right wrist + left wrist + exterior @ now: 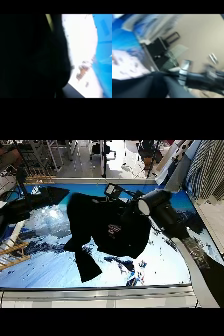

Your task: Fold the clothes and pants, and hang the long-sleeved shirts on hangers.

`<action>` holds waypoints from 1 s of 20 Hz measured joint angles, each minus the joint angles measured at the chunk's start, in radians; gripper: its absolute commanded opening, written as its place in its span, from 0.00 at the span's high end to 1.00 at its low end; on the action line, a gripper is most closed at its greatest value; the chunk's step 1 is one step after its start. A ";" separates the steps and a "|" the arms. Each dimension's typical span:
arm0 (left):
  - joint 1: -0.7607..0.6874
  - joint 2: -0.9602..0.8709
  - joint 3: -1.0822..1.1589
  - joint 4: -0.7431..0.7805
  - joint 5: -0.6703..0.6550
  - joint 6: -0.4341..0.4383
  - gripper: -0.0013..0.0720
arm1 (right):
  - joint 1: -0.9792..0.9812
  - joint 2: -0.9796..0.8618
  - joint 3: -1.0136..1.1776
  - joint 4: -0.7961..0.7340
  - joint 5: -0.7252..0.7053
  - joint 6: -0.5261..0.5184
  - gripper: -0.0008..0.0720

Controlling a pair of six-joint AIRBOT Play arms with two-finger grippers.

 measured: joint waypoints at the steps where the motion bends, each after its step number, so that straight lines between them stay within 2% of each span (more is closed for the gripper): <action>1: -0.028 0.030 0.000 0.001 -0.009 0.005 0.29 | 0.000 -0.011 -0.002 0.015 -0.052 0.077 0.97; 4: -0.083 0.133 0.000 0.002 -0.048 0.012 0.29 | -0.011 -0.025 -0.003 0.103 -0.250 0.304 0.97; 7: -0.092 0.255 0.000 0.005 -0.121 0.011 0.29 | -0.029 -0.011 0.007 0.120 -0.436 0.513 0.97; 10: -0.045 0.381 0.000 0.004 -0.192 -0.008 0.29 | -0.080 0.031 0.054 0.080 -0.476 0.638 0.97; 13: 0.053 0.478 0.001 0.005 -0.236 -0.021 0.29 | -0.179 0.101 0.119 -0.008 -0.346 0.708 0.97; 16: 0.169 0.523 0.001 0.006 -0.253 -0.027 0.29 | -0.338 0.195 0.157 -0.147 -0.110 0.747 0.97; 20: 0.270 0.506 0.001 0.006 -0.263 -0.031 0.29 | -0.675 0.288 0.182 -0.349 0.231 0.769 0.97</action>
